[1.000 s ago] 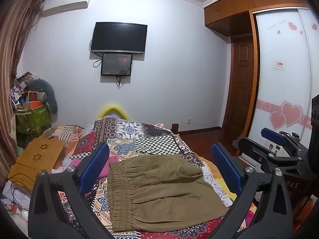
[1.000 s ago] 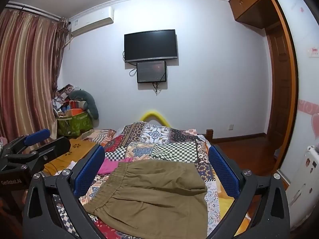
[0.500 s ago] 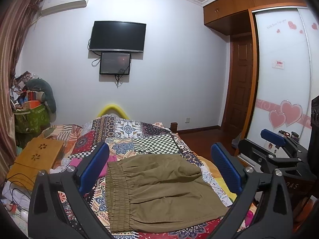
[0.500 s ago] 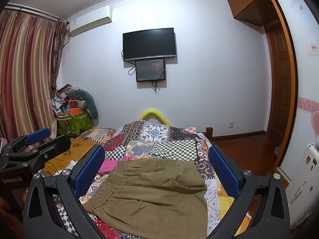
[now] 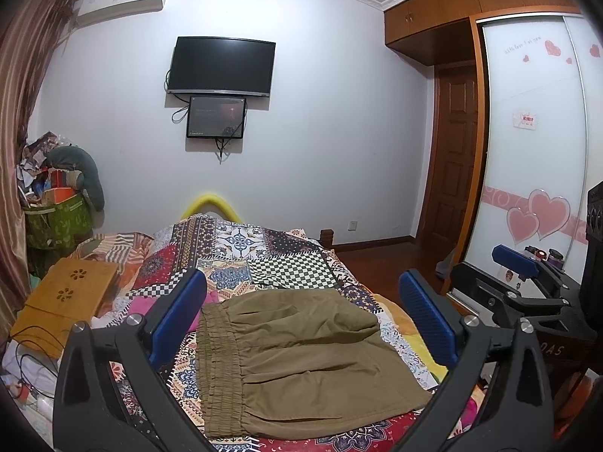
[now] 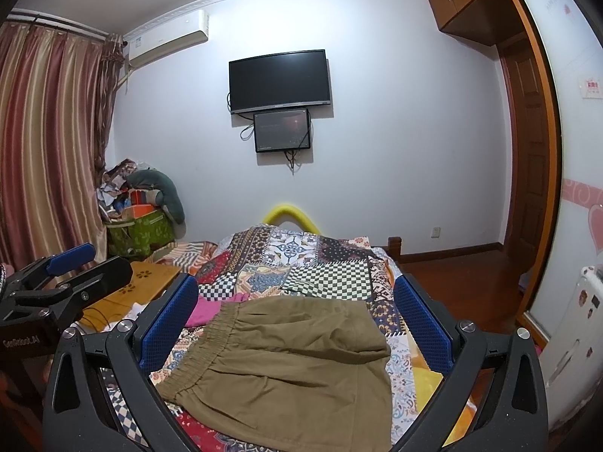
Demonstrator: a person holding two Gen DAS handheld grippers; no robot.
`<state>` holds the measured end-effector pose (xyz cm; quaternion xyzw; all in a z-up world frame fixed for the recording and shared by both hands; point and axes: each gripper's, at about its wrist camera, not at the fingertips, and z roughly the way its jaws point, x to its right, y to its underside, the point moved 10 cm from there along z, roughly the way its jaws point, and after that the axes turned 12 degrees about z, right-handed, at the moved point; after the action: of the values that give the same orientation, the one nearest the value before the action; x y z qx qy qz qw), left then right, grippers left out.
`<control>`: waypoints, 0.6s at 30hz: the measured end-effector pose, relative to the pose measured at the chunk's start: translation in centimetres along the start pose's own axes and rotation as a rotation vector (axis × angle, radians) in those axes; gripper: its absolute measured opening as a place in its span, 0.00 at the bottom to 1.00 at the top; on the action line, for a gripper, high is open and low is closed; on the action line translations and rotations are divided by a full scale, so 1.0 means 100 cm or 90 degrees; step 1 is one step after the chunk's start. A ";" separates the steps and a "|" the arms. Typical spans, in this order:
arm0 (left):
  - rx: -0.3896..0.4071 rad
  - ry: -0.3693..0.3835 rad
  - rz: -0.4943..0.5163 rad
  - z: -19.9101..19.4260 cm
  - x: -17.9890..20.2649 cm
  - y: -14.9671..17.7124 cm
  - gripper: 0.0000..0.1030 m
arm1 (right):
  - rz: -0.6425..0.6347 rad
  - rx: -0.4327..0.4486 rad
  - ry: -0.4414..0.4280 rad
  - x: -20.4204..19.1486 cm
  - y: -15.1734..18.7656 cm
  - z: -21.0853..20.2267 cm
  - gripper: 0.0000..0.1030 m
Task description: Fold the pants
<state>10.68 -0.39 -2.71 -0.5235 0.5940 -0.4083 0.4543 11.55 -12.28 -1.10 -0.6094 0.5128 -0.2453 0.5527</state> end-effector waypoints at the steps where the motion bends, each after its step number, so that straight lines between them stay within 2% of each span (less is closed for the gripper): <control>1: 0.000 -0.001 0.000 0.000 0.000 0.000 1.00 | 0.000 0.000 0.000 0.001 0.000 0.000 1.00; 18: -0.004 0.001 -0.003 0.003 -0.002 0.001 1.00 | -0.003 -0.003 -0.002 0.001 0.000 0.001 1.00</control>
<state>10.93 -0.21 -2.83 -0.5262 0.5940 -0.4081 0.4514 11.64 -12.31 -1.15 -0.6121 0.5110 -0.2449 0.5515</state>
